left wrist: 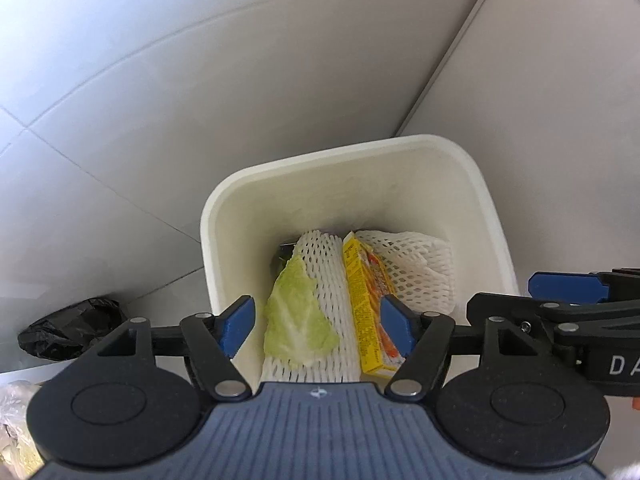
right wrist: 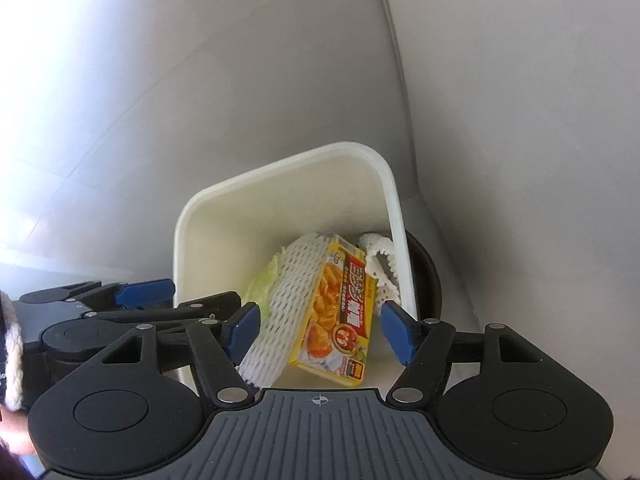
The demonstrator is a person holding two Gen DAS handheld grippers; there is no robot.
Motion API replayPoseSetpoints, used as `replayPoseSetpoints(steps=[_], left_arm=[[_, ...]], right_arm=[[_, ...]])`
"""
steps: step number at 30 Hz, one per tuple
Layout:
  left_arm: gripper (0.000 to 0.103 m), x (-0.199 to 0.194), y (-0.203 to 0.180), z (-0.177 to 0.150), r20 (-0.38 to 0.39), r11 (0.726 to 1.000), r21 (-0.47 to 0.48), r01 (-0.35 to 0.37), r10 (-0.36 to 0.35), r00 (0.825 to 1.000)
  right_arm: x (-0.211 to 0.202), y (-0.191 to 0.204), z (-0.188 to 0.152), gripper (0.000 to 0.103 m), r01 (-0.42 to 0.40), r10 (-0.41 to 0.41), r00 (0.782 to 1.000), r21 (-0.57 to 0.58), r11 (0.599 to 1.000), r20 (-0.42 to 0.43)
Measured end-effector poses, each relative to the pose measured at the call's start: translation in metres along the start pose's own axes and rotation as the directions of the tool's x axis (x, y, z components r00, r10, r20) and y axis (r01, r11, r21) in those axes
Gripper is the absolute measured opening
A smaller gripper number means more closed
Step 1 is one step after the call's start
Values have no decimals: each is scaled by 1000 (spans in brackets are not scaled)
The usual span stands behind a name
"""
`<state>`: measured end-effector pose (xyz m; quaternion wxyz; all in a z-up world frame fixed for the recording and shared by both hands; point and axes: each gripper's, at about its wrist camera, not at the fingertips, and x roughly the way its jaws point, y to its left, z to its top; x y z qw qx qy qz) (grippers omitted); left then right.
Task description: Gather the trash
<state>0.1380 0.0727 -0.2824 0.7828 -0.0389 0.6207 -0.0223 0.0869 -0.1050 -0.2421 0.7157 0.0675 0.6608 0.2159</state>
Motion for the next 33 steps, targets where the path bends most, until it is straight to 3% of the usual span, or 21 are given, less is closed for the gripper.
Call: replayPoseSetpoints(steps=[6, 12, 20, 27, 33], left_arm=[[73, -18, 5, -8, 36, 1000, -21, 8, -7, 999], [86, -44, 13, -18, 82, 999, -39, -7, 10, 997], [99, -82, 13, -32, 134, 999, -41, -34, 40, 990], [100, -117, 10, -45, 140, 998, -49, -34, 40, 989], [102, -161, 5, -55, 174, 998, -60, -10, 20, 984]], right_arm=[[-29, 9, -5, 73, 2, -1, 999, -40, 999, 34], [-61, 21, -15, 79, 18, -10, 998, -123, 992, 66], [-109, 33, -35, 85, 63, -33, 987, -198, 978, 155], [-143, 42, -59, 86, 105, -51, 975, -247, 963, 215], [-181, 53, -78, 87, 188, -104, 946, -260, 947, 306]])
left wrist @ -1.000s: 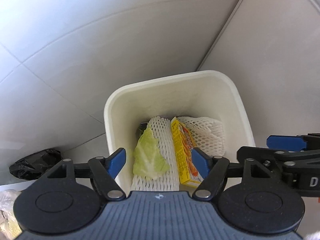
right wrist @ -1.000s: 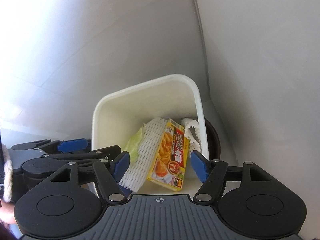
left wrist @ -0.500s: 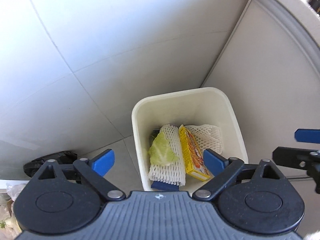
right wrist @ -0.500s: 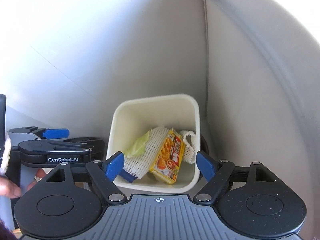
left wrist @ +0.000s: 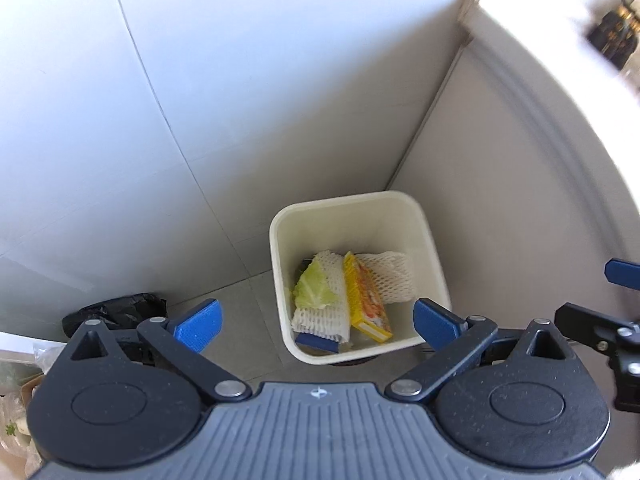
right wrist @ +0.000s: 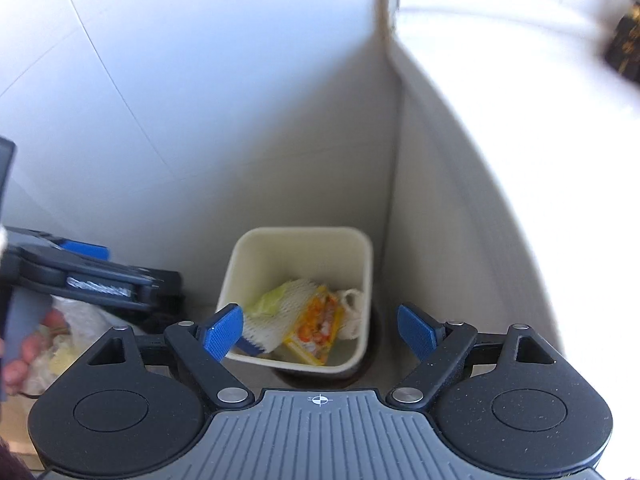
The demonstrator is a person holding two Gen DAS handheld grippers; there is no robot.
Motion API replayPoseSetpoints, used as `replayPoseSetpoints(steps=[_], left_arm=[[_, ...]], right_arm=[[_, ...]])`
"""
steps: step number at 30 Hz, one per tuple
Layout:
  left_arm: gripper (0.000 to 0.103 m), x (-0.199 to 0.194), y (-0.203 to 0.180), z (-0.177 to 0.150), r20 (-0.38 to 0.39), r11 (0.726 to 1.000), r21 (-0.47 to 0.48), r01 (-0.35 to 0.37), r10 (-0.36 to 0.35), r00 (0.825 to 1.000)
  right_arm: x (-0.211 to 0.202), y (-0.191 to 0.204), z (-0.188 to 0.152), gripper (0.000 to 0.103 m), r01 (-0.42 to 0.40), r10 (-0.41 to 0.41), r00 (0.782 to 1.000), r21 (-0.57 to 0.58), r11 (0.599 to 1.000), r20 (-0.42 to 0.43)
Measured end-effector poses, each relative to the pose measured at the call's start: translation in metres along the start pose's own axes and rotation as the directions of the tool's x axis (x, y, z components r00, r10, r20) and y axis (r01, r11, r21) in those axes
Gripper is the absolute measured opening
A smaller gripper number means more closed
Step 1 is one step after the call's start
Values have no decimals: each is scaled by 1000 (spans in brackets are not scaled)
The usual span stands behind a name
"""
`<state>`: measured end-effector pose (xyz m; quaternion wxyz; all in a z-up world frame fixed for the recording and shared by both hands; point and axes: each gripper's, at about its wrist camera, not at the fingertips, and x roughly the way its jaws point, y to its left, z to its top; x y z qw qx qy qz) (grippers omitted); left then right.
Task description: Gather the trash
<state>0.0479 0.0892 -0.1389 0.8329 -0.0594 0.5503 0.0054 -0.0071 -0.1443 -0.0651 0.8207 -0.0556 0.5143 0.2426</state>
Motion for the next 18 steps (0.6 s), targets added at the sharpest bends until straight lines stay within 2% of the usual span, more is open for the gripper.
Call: replayPoseSetpoints(steps=[4, 9, 14, 18], left_arm=[[102, -33, -4, -2, 24, 999, 2, 36, -36, 999], [102, -72, -17, -4, 58, 996, 45, 73, -76, 995], [102, -103, -39, -13, 101, 987, 130, 92, -106, 989], [102, -120, -54, -19, 98, 979, 178, 100, -119, 988]], right_arm=[[-37, 5, -1, 91, 83, -82, 995, -9, 997, 59], [-87, 8, -2, 94, 190, -197, 975, 75, 979, 106], [-138, 14, -10, 98, 237, -270, 946, 185, 954, 182], [-168, 20, -17, 99, 274, -332, 913, 246, 930, 238]])
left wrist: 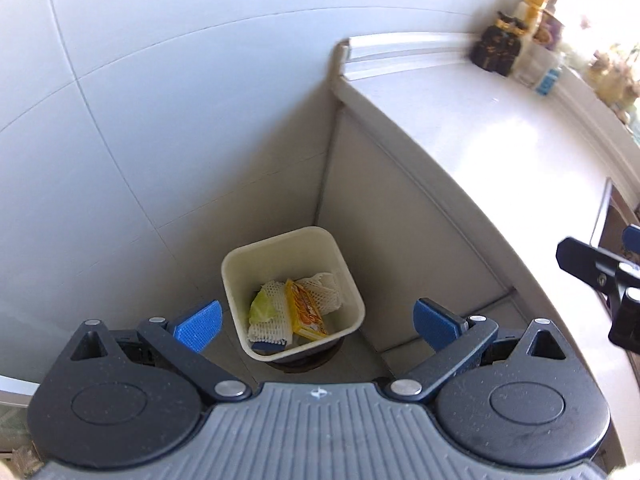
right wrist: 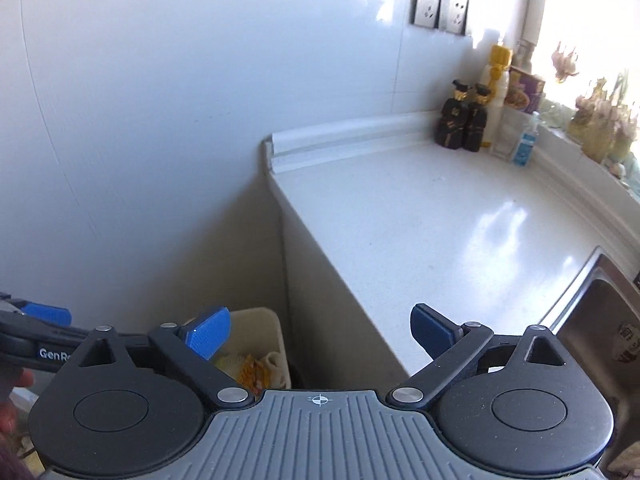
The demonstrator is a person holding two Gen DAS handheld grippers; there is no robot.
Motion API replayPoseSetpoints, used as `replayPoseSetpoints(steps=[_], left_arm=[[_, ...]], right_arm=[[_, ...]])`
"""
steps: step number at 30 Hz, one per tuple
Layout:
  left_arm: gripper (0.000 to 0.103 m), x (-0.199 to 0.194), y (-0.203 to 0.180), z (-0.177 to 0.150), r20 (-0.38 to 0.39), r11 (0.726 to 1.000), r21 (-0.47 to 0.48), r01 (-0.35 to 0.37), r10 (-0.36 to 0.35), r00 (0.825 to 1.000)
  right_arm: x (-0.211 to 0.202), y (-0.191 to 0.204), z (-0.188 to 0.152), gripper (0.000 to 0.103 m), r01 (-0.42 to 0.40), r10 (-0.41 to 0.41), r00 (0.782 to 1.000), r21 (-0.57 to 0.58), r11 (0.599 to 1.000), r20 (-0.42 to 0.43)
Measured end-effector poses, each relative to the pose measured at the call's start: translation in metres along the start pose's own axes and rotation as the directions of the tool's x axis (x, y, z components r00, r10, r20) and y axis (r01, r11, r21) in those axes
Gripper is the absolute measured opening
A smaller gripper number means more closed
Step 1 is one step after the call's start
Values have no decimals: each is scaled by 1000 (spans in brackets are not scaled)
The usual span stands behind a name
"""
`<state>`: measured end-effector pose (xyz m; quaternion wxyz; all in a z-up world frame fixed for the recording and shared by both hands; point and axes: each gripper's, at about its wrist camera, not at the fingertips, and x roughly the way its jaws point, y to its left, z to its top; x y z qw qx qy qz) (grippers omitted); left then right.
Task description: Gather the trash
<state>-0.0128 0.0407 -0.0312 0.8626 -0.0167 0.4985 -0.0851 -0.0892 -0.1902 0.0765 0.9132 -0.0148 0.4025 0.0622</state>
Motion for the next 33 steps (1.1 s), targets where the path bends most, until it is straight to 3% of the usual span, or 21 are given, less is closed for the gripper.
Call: replayPoseSetpoints(steps=[5, 13, 20, 33], left_arm=[[102, -19, -15, -3, 21, 999, 45, -12, 11, 1000], [102, -36, -43, -9, 63, 990, 114, -86, 79, 995], [102, -42, -51, -12, 72, 987, 110, -115, 107, 992], [102, -40, -54, -16, 60, 985, 80, -150, 146, 988]], right_arm=[[-35, -16, -2, 102, 61, -67, 995, 87, 994, 68], [-56, -39, -11, 102, 115, -128, 990, 204, 972, 56], [-61, -49, -18, 102, 131, -143, 989, 217, 967, 41], [-51, -50, -15, 102, 99, -101, 995, 174, 980, 0]])
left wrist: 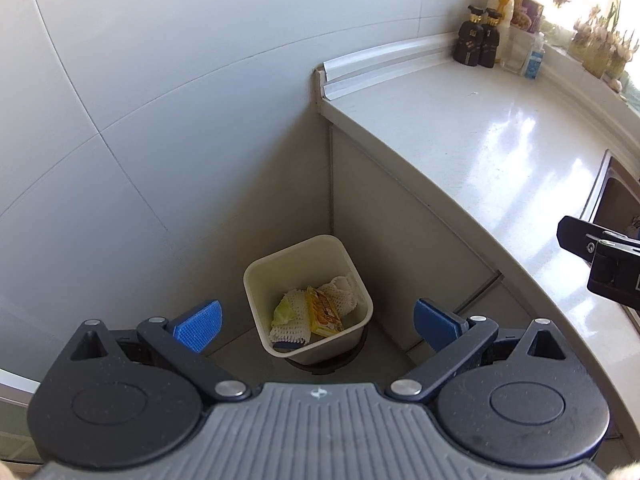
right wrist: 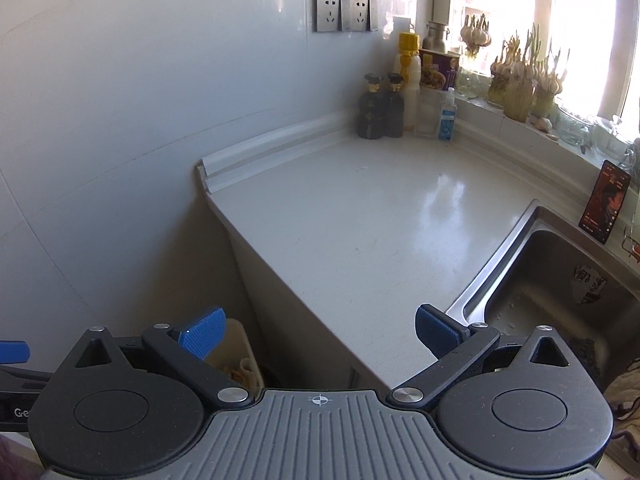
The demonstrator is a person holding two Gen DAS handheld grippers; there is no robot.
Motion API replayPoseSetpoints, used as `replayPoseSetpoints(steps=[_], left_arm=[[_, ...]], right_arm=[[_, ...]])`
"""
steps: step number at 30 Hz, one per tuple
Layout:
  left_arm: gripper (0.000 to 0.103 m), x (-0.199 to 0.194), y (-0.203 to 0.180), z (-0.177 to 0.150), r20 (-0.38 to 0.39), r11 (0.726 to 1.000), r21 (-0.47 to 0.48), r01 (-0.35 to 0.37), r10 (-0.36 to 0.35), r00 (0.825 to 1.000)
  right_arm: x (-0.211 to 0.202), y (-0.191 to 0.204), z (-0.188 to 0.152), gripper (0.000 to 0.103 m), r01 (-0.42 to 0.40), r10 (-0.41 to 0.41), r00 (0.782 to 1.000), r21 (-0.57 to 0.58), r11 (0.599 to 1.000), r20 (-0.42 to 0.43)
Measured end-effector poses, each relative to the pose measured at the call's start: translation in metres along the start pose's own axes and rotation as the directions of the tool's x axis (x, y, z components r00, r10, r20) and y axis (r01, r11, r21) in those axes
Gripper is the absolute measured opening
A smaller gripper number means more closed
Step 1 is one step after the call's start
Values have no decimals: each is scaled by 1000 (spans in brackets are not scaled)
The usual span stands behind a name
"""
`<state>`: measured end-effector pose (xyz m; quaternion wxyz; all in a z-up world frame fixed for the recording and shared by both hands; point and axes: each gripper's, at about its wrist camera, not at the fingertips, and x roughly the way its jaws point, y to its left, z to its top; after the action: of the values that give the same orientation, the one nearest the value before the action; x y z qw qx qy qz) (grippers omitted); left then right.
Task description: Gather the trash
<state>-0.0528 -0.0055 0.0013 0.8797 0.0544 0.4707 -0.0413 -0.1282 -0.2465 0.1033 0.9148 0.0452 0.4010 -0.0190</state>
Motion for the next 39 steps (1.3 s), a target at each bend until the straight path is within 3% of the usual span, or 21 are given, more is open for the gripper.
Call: replayPoseSetpoints(steps=[7, 39], left_arm=[[102, 5, -3, -2, -26, 1000, 19, -20, 20, 999], [102, 10, 1, 1, -43, 1000, 24, -16, 17, 999]], right_arm=[[8, 1, -2, 102, -14, 12, 998, -39, 999, -61], [23, 7, 1, 102, -58, 53, 994, -47, 997, -95]])
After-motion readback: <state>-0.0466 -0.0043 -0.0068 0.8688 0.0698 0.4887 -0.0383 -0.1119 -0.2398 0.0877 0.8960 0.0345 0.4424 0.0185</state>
